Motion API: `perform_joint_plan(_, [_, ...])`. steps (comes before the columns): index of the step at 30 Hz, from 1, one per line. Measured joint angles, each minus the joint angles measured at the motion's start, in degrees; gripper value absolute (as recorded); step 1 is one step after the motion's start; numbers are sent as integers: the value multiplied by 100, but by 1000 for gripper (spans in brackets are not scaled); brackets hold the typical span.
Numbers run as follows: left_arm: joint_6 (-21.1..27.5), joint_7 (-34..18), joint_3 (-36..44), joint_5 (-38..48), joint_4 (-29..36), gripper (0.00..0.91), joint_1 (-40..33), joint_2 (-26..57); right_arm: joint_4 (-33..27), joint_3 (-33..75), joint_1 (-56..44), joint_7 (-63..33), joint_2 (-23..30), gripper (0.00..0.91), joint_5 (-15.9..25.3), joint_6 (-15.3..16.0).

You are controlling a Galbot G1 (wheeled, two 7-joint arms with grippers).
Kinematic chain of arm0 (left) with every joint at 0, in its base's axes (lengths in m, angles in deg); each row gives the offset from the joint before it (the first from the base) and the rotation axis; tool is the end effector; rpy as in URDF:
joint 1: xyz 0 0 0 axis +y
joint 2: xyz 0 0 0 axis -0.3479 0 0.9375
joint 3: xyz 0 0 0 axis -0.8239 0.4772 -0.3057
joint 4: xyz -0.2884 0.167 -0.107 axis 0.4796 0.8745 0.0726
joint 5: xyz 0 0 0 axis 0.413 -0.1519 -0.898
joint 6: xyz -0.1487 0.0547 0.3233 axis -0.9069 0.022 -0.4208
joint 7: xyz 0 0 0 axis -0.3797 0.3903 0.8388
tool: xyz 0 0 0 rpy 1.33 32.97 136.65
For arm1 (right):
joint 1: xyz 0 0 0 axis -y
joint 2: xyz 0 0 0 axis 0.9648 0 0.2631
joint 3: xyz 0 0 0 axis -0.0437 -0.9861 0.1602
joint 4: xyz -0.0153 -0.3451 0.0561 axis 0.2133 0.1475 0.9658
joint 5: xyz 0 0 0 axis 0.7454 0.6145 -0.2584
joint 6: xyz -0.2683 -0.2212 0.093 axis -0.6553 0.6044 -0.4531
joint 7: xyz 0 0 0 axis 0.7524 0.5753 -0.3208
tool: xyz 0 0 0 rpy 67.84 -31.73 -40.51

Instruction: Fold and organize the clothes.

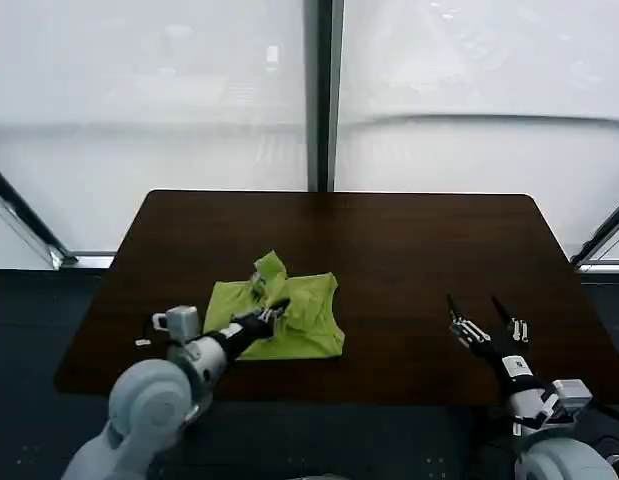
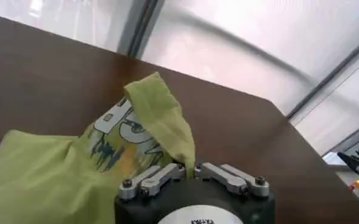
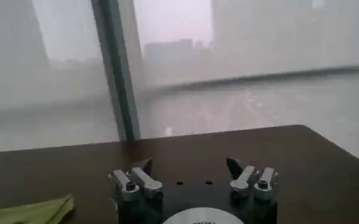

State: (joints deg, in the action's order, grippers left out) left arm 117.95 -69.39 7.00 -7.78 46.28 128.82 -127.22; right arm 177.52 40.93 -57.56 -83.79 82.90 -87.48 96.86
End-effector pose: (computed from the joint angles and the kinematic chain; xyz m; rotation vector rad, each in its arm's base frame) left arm 0.2168 -0.0043 -0.2210 -0.5602 -2.3745 0.4684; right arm 0.1342 -0.0951 -0.2486 0.0621 -2.9423 -0.1385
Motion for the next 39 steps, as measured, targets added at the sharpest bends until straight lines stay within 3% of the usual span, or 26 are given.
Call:
perform_joint_plan(18, [0, 208, 247, -469, 35, 878, 63, -556, -90, -588, 207, 253, -330, 878, 518, 91])
perform_joint_plan(32, [-13, 917, -1000, -1000, -98, 878, 319, 218, -689, -1522, 820, 396, -918, 878, 675, 187])
perform_joint_plan(39, [-515, 1050, -1525, -1285, -426, 878, 481, 326, -800, -1755, 900, 398, -930, 878, 654, 136])
